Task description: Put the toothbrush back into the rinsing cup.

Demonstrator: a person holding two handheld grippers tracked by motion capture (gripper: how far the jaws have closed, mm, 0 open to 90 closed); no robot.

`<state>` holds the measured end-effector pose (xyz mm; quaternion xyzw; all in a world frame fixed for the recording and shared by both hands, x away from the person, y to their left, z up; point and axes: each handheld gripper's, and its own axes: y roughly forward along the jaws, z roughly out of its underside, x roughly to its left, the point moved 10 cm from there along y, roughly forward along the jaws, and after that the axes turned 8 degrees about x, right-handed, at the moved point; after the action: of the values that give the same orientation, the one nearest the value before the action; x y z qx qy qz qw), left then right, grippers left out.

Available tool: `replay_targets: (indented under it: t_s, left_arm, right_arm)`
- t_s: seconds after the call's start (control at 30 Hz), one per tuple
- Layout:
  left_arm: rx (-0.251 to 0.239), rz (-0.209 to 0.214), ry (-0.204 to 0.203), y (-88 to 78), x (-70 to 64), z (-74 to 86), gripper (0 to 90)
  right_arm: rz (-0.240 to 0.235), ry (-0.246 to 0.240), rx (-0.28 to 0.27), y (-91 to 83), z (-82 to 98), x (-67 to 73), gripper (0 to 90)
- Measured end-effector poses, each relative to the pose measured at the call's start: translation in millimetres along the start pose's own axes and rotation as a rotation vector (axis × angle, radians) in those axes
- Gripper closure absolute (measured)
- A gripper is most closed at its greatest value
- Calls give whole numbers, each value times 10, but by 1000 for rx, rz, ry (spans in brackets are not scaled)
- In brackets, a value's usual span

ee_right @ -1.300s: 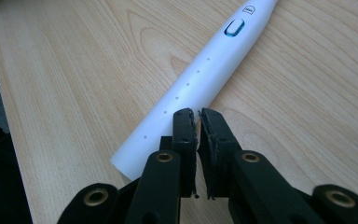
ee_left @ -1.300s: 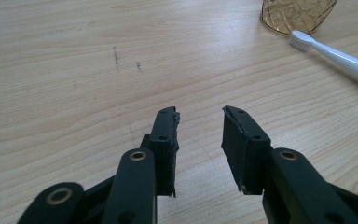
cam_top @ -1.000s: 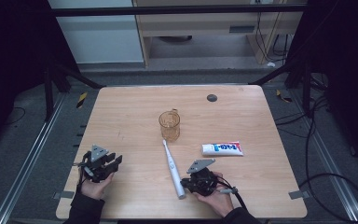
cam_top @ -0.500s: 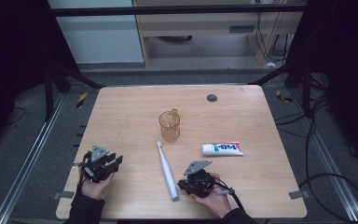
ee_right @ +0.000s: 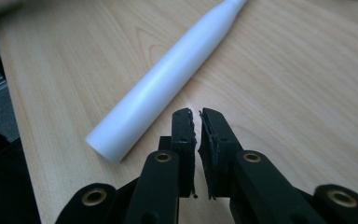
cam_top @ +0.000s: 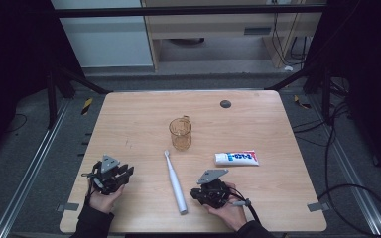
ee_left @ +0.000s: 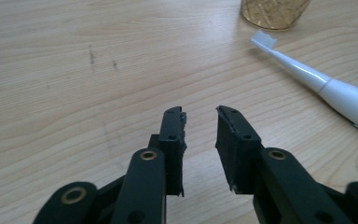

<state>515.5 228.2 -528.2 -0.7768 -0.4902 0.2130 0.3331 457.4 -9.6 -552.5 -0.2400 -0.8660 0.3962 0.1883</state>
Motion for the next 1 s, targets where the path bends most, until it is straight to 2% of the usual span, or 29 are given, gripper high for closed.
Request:
replay_targets:
  t_s: [0.07, 0.1, 0.13, 0.17, 0.2, 0.27, 0.37, 0.4, 0.43, 0.5, 0.53, 0.57, 0.6, 0.63, 0.77, 0.87, 1.0]
  left_arm:
    - [0, 15, 9, 17, -64, -15, 741]
    - [2, 29, 20, 44, -145, -39, 767]
    - [2, 29, 20, 44, -145, -39, 779]
    - [0, 36, 35, 78, -233, -74, 800]
    - [0, 36, 35, 78, -233, -74, 816]
    - [-7, 48, 60, 121, -371, -134, 840]
    - [-7, 59, 69, 143, -451, -163, 861]
    - [-8, 63, 71, 159, -489, -174, 872]
    - [0, 70, 78, 180, -533, -173, 885]
    - [19, 82, 95, 231, -619, -166, 891]
    - [19, 82, 95, 231, -619, -166, 892]
    - [25, 83, 100, 248, -647, -165, 892]
    - [27, 87, 103, 266, -671, -168, 892]
    - [36, 93, 109, 303, -722, -171, 894]
    - [46, 100, 125, 354, -808, -176, 894]
    - [59, 101, 144, 422, -910, -188, 895]
    - [71, 93, 157, 465, -950, -187, 895]
  right_arm:
    - [17, 12, -19, -66, -12, -69, 823]
    - [31, 22, -34, -125, -17, -137, 811]
    - [31, 22, -34, -125, -17, -137, 811]
    - [60, 38, -56, -214, -18, -248, 792]
    - [72, 43, -66, -246, -18, -288, 786]
    - [98, 63, -87, -336, -10, -393, 769]
    - [123, 78, -105, -423, 9, -499, 746]
    - [139, 86, -113, -466, 23, -555, 727]
    - [176, 106, -128, -562, 67, -682, 696]
    - [199, 127, -140, -638, 114, -776, 668]
    - [213, 139, -146, -683, 147, -829, 648]
    - [213, 139, -146, -683, 147, -829, 648]
    - [230, 144, -154, -727, 178, -885, 630]
    - [267, 153, -165, -812, 250, -994, 591]
    - [318, 172, -172, -928, 355, -1140, 543]
    - [338, 184, -180, -1004, 424, -1219, 516]
    - [366, 200, -183, -1088, 523, -1300, 504]
